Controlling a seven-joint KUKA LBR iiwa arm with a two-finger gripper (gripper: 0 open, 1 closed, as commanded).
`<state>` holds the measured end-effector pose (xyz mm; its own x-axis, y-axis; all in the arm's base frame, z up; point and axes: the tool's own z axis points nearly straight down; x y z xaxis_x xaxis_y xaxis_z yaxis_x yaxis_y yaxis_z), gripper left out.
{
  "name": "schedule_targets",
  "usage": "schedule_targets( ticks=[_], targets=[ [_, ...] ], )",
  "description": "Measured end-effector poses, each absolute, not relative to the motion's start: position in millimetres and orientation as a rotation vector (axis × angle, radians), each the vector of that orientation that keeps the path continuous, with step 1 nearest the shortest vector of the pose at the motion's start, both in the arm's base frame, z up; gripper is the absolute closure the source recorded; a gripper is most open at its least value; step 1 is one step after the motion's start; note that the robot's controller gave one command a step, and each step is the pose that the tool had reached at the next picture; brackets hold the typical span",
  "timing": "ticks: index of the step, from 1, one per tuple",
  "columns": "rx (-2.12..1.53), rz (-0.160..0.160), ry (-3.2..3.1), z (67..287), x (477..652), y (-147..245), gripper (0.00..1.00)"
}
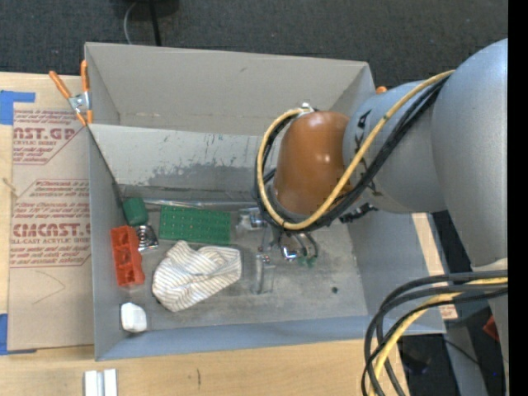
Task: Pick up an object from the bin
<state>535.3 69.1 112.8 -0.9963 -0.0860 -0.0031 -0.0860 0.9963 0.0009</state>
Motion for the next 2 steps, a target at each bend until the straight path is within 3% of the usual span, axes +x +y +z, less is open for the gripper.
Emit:
schedule_targets(
  ticks=[1, 2],
  targets=[
    [-0.159, 0.003, 3.144, 102, 525.9, 87, 0.00],
    [-0.187, -0.002, 3.132, 92, 540.4, 124, 0.00]
  ],
)
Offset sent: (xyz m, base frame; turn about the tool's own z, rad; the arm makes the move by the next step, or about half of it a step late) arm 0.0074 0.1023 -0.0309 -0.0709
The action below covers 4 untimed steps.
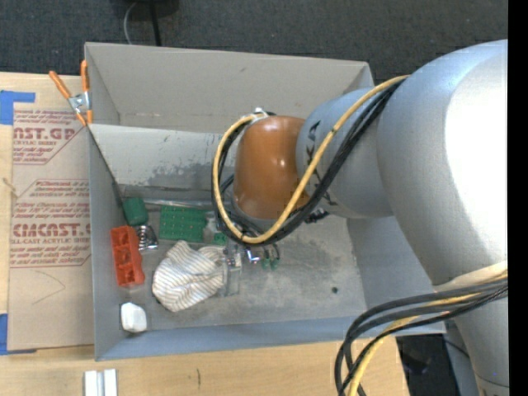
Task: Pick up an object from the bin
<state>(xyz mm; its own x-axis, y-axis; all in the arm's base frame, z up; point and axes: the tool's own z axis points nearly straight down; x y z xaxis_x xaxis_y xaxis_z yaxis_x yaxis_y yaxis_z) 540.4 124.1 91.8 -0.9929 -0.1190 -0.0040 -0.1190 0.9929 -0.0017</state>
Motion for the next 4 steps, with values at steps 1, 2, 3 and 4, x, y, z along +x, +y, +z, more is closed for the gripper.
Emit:
schedule_targets(
  ticks=[1, 2, 3, 4],
  targets=[
    [-0.291, 0.008, 3.128, 78, 521.1, 154, 0.00],
    [-0.193, 0.001, 3.127, 72, 516.6, 169, 1.00],
    [-0.193, 0.001, 3.127, 72, 516.6, 169, 1.00],
    [-0.206, -0.004, 3.138, 108, 514.1, 166, 1.00]
  ],
)
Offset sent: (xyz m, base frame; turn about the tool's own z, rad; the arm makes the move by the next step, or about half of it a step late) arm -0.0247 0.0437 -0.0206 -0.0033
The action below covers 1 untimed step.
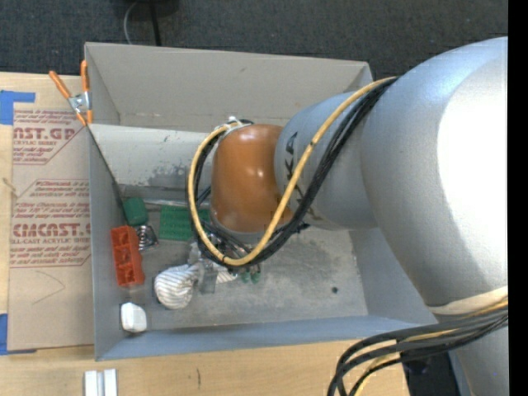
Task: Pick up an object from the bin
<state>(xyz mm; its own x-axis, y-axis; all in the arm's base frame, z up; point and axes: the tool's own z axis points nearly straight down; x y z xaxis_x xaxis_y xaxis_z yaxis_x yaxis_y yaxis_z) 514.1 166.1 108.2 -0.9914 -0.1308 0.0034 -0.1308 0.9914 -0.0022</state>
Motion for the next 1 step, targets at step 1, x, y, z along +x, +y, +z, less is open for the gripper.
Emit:
schedule_targets(
  ticks=[1],
  targets=[
    [0.209, 0.002, -3.136, 122.6, 515.7, 165.5, 1.00]
  ],
)
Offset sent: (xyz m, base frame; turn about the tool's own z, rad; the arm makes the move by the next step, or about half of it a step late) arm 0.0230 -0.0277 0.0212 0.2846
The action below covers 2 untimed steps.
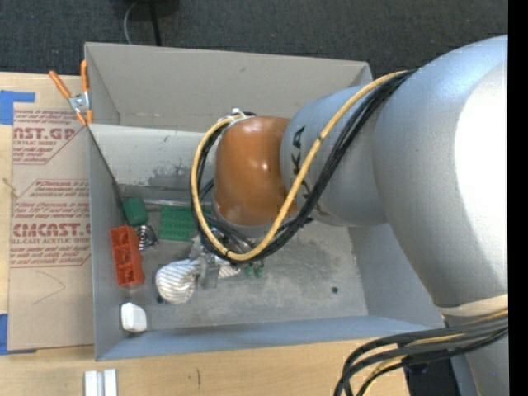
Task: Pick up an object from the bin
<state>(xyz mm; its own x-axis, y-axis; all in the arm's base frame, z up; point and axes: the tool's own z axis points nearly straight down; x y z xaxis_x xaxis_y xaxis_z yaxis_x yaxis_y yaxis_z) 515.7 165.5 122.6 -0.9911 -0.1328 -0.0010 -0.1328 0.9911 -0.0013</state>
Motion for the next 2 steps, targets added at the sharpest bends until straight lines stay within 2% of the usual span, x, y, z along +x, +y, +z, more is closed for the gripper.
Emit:
schedule_targets(
  ticks=[1, 2],
  targets=[
    [0.239, -0.004, 3.135, 128.8, 537.0, 138.9, 1.00],
    [0.238, -0.005, 3.135, 128.8, 537.0, 138.9, 1.00]
  ],
)
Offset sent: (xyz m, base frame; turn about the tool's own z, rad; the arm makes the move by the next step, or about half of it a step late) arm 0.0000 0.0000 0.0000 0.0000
